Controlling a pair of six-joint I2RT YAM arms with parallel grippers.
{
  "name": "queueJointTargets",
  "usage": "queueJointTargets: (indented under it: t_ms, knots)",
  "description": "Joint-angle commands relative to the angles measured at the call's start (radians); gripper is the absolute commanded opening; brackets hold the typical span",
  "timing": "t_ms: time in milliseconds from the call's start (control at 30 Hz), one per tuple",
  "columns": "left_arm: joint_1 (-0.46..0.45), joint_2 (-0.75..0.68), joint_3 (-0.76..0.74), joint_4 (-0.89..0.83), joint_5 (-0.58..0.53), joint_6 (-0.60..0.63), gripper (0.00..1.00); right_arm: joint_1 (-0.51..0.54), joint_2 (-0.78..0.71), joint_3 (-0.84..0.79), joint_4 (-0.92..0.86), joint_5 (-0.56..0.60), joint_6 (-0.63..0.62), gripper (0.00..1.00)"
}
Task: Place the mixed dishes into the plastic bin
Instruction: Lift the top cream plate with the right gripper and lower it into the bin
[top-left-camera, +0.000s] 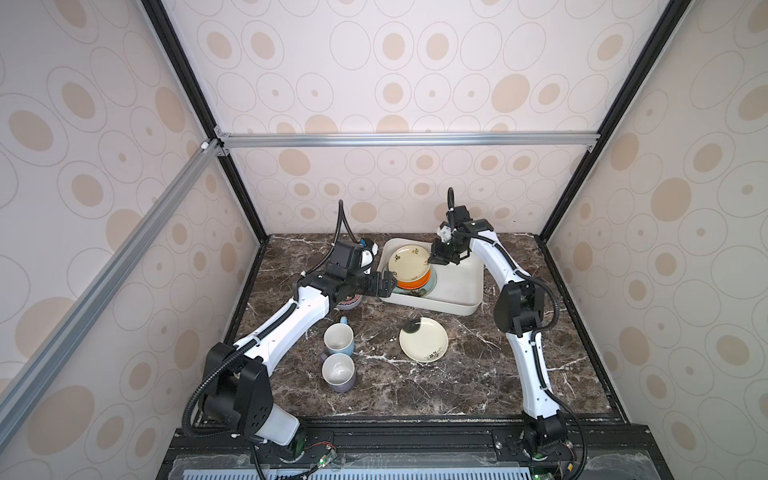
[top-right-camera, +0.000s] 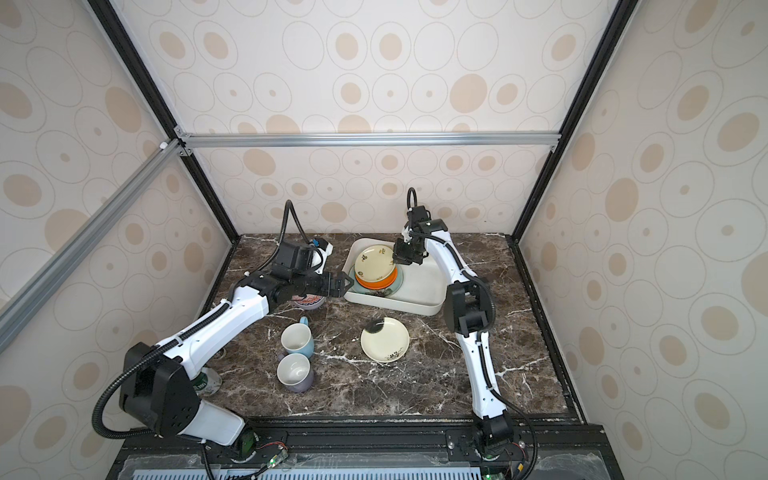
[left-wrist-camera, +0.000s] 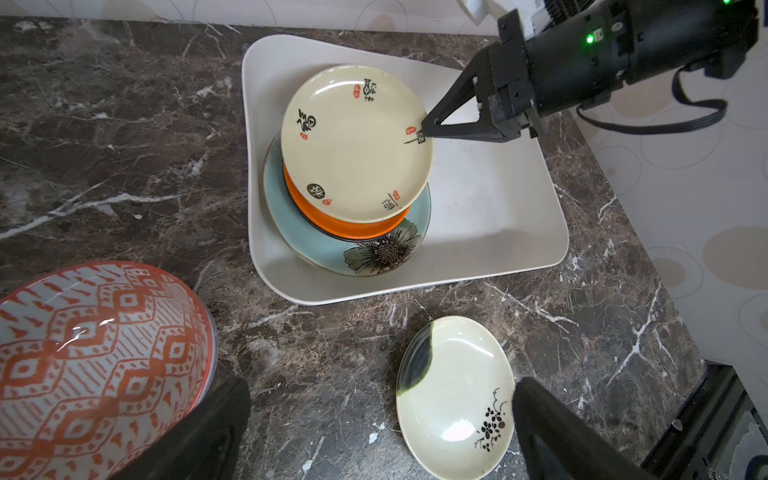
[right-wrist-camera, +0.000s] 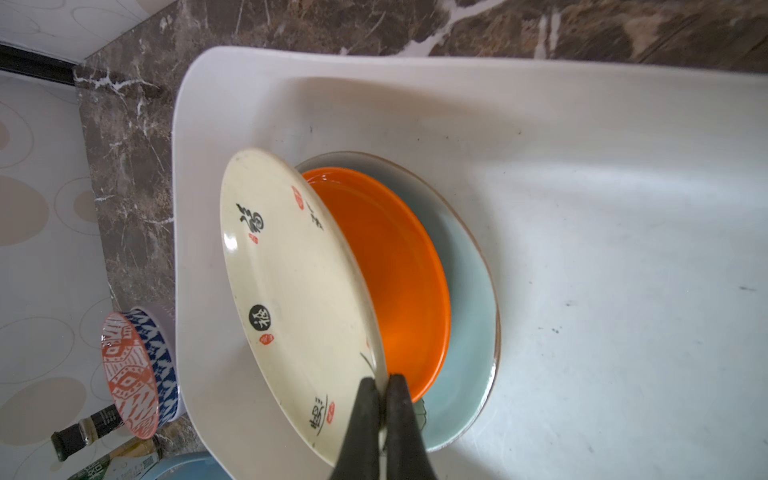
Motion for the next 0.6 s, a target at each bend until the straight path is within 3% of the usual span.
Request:
queueJointTargets:
  t_ms: [0, 300, 467, 567]
  knots:
    - [0.019, 0.021, 0.042, -0.015, 0.04, 0.035, 0.99, 0.003, 0.019, 0.035, -0.046, -0.022, 0.008, 0.0]
    - [0.035, 0.066, 0.044, -0.001, 0.079, 0.04, 0.99, -0.026, 0.033, 0.004, -0.045, -0.023, 0.005, 0.03]
    - [0.036, 0.065, 0.038, 0.0, 0.095, 0.041, 0.99, -0.02, 0.032, -0.003, -0.045, 0.001, 0.009, 0.28]
    - [0.037, 0.054, 0.029, 0.003, 0.097, 0.044, 0.99, -0.013, 0.033, 0.005, -0.047, 0.015, 0.009, 0.35]
